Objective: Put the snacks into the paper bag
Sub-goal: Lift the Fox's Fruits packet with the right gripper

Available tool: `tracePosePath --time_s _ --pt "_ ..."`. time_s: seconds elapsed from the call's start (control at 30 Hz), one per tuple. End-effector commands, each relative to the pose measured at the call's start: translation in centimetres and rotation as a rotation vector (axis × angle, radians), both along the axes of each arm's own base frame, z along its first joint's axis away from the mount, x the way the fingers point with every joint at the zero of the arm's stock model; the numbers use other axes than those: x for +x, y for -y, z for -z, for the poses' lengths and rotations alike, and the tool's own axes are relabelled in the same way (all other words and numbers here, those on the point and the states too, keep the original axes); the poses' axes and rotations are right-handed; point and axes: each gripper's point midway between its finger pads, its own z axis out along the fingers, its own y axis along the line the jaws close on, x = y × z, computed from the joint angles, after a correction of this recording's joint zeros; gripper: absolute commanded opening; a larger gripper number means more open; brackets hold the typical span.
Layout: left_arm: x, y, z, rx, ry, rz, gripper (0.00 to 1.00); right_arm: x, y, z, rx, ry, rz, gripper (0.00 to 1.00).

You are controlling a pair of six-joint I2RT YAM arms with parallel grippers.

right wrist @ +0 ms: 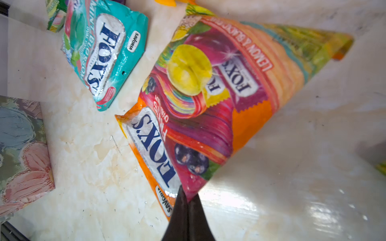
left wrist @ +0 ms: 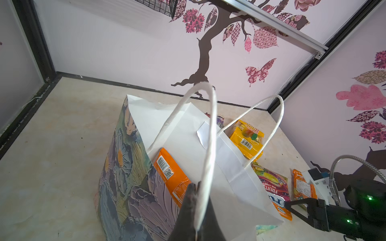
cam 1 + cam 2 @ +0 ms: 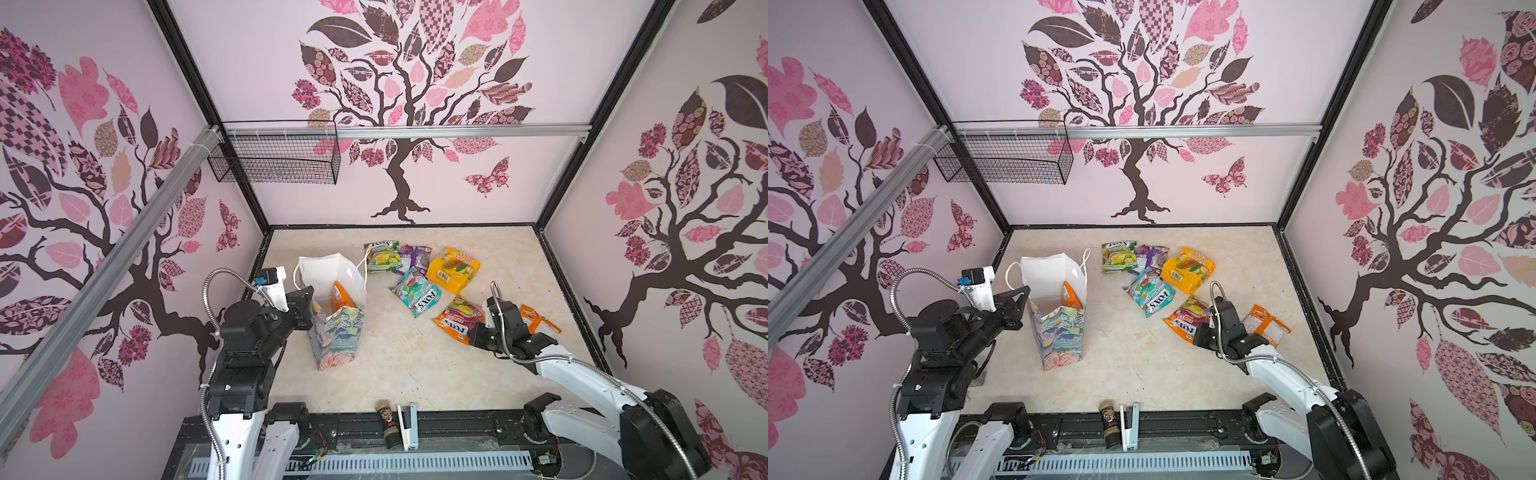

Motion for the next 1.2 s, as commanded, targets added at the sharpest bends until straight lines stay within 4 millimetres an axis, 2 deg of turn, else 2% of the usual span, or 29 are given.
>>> tracePosePath --time_s 0.0,0.67,1.0,1.17 --pt "0.0 -0.1 0.4 0.004 0.002 -0.002 0.0 0.9 -0.4 -3.0 0.024 0.071 -0.019 0.0" --pt "0.1 -0.1 0.4 0.004 0.003 0.0 0.0 1.8 -1.8 -11.2 0.069 0.222 -0.103 0.0" --pt "0.1 -0.1 0.4 0.004 0.002 0.0 0.0 2.1 -3.7 -15.1 0.137 0.278 -0.191 0.0" --pt "0.2 0.0 0.4 0.003 0.002 0.001 0.0 1.9 -5.3 -17.0 0.206 0.284 -0.255 0.0"
